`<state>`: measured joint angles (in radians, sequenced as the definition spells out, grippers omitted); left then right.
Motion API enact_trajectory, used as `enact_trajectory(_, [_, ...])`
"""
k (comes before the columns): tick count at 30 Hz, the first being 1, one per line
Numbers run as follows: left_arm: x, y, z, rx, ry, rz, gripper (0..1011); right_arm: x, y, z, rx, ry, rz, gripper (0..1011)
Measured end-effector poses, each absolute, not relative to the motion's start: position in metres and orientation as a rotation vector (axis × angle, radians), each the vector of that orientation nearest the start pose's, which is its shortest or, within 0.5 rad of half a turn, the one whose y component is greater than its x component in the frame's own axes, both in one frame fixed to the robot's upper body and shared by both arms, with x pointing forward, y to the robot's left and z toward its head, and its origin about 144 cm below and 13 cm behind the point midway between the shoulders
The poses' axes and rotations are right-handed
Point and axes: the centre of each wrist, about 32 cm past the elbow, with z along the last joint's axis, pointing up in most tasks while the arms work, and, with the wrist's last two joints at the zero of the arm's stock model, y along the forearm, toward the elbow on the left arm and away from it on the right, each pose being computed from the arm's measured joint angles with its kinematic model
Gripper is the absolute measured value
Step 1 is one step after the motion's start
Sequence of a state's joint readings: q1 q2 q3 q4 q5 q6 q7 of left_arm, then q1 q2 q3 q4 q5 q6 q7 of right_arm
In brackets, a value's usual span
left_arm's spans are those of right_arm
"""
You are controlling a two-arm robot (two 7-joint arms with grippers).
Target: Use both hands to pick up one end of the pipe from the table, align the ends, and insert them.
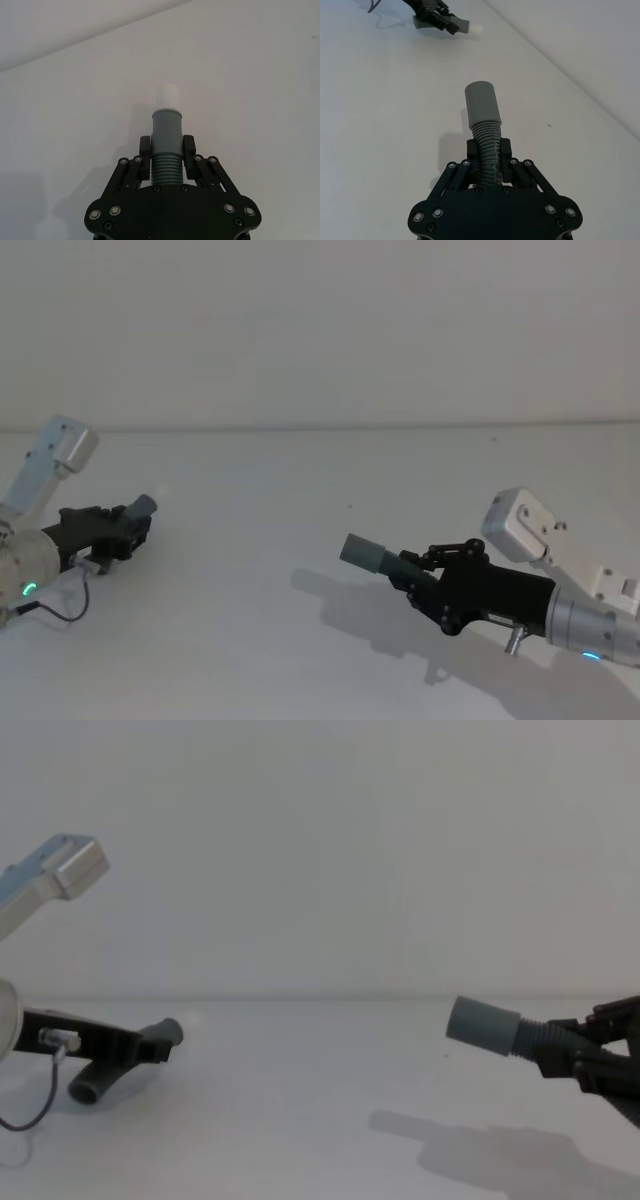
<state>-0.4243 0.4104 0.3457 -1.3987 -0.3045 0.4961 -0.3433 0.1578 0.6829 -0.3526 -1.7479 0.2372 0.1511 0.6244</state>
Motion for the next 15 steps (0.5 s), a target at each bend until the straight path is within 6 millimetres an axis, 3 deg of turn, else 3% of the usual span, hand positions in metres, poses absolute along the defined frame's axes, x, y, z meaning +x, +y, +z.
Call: enact_trajectory(15, [0.558,0.295,1.237,0.381,0.060,0.826,348,0.479,-0.292,1.234,-0.396,-0.247,-0.543,227])
